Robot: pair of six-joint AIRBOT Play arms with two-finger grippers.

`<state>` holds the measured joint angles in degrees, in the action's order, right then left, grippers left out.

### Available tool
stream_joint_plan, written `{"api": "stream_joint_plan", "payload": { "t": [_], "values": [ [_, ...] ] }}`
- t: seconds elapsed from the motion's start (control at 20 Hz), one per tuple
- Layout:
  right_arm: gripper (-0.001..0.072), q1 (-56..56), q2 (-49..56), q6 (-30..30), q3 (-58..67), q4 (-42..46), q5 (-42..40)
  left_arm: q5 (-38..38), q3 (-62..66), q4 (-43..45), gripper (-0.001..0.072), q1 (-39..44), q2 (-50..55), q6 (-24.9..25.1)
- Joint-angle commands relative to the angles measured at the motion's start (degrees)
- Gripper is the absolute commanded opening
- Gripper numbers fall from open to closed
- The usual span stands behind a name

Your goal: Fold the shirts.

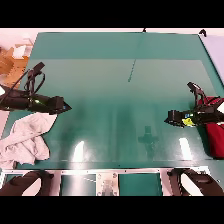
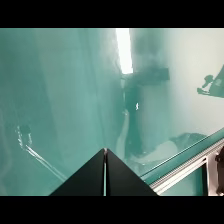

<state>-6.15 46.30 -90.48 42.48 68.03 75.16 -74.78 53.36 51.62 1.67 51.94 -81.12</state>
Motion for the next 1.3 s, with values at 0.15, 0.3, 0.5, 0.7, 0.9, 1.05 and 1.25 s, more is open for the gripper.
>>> {"api": "stream_joint_plan", "payload": {
  "t": [0.15,0.3,0.5,0.7,0.9,1.05,1.25],
  "values": [
    [0.0012,0.07,-0.07,-0.02,-0.04,-0.07,0.07,-5.05,-0.04,14.51,0.0021,0.00,-0.04,-8.81],
    [0.0012,0.07,-0.07,-0.02,-0.04,-0.07,0.07,-10.97,-0.46,44.92,0.0022,0.00,-0.04,-20.06],
    [0.0012,0.07,-0.07,-0.04,-0.04,-0.07,0.07,-11.06,-8.17,61.79,0.0701,-1.33,-0.02,-24.65],
    [0.0013,0.07,-0.07,-0.02,-0.04,-0.07,0.07,-3.48,-19.96,60.19,0.0700,-8.87,-0.02,-25.07],
    [0.0012,0.07,-0.07,-0.04,-0.04,-0.07,0.07,7.63,-25.59,52.33,0.0699,-14.78,-0.02,-24.90],
    [0.0012,0.07,-0.07,-0.04,-0.04,-0.07,0.07,14.56,-27.98,50.51,0.0476,-15.61,0.20,-24.92],
    [0.0013,0.07,-0.04,-0.02,-0.04,-0.07,0.07,14.73,-28.48,49.64,0.0021,-15.58,5.05,-25.07]
  ]
}}
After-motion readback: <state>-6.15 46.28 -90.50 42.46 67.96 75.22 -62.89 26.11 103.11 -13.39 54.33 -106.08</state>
